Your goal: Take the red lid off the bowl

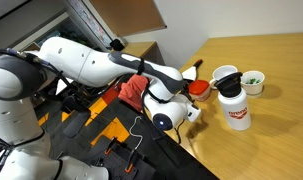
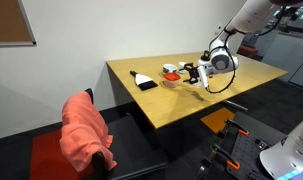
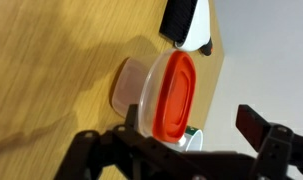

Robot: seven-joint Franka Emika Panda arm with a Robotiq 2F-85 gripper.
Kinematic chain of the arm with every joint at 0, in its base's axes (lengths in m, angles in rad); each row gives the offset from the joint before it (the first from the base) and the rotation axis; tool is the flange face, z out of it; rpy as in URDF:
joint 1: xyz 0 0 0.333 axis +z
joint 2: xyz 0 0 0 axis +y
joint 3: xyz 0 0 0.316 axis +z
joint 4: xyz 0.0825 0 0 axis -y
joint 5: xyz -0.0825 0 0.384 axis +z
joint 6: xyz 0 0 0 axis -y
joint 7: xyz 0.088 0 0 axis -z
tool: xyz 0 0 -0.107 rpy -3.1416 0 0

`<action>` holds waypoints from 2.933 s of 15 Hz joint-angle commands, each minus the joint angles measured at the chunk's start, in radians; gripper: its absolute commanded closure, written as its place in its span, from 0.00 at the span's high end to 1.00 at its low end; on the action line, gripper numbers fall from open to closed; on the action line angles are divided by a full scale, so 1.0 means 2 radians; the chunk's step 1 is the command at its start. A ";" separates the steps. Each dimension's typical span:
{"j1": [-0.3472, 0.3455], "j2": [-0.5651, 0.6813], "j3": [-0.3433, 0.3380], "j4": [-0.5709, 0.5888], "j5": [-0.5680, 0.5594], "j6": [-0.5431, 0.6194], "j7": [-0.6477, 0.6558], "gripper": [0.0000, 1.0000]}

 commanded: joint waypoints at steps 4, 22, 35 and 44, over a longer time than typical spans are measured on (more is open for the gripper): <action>0.051 0.019 -0.030 0.011 0.089 0.003 -0.052 1.00; 0.100 0.064 -0.071 0.050 0.194 0.034 -0.102 0.19; 0.098 0.013 -0.081 -0.006 0.191 0.006 -0.140 0.04; 0.094 -0.015 -0.079 -0.017 0.163 -0.002 -0.132 0.04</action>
